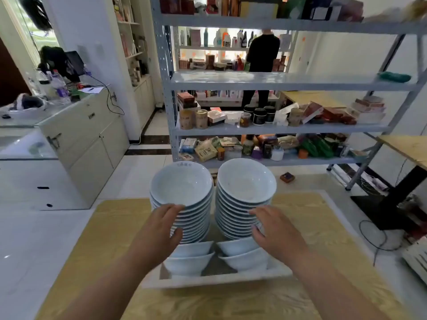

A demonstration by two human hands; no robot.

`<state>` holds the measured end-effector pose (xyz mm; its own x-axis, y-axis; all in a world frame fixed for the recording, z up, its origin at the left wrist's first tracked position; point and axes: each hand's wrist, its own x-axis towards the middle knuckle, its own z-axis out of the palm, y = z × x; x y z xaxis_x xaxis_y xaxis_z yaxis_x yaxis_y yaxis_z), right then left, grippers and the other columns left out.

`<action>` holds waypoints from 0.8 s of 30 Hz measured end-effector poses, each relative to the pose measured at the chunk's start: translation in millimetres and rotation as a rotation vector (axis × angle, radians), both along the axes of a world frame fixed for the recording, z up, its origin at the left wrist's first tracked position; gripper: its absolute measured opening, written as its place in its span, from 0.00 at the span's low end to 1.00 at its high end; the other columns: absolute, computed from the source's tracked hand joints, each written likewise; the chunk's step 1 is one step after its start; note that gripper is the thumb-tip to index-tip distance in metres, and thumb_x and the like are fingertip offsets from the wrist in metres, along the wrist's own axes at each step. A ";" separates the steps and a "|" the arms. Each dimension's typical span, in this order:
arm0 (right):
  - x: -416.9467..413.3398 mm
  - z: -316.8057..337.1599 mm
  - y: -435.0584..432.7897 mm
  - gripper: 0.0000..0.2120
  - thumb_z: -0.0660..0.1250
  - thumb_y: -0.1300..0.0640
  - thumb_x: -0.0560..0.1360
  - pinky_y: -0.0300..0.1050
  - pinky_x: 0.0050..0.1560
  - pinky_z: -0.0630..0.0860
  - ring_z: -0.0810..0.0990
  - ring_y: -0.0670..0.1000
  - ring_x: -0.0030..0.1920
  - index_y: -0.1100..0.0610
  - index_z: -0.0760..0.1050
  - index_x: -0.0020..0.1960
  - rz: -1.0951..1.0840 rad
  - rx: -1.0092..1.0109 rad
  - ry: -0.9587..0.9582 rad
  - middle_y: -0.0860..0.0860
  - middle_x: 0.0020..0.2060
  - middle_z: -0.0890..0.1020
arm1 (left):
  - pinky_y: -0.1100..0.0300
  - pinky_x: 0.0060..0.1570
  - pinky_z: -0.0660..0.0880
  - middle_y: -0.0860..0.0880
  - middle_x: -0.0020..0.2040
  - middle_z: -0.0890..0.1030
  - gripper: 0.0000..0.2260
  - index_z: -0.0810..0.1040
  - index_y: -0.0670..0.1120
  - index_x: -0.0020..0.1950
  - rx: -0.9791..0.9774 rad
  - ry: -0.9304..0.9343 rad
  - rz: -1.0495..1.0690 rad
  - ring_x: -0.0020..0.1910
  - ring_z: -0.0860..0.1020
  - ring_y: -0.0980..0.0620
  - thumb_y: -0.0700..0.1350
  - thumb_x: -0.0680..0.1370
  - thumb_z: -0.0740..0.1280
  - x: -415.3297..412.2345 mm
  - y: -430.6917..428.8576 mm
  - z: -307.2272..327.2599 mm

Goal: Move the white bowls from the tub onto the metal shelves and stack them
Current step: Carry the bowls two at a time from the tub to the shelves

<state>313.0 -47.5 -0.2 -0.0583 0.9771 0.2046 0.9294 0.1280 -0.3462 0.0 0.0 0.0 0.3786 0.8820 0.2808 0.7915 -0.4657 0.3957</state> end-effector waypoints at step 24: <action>43.0 -5.8 119.8 0.05 0.71 0.64 0.73 0.46 0.31 0.77 0.80 0.53 0.34 0.56 0.80 0.47 0.285 0.266 -0.211 0.51 0.36 0.82 | 0.61 0.34 0.67 0.53 0.50 0.81 0.14 0.73 0.51 0.60 0.036 0.540 0.186 0.44 0.81 0.51 0.38 0.77 0.63 58.5 80.4 23.1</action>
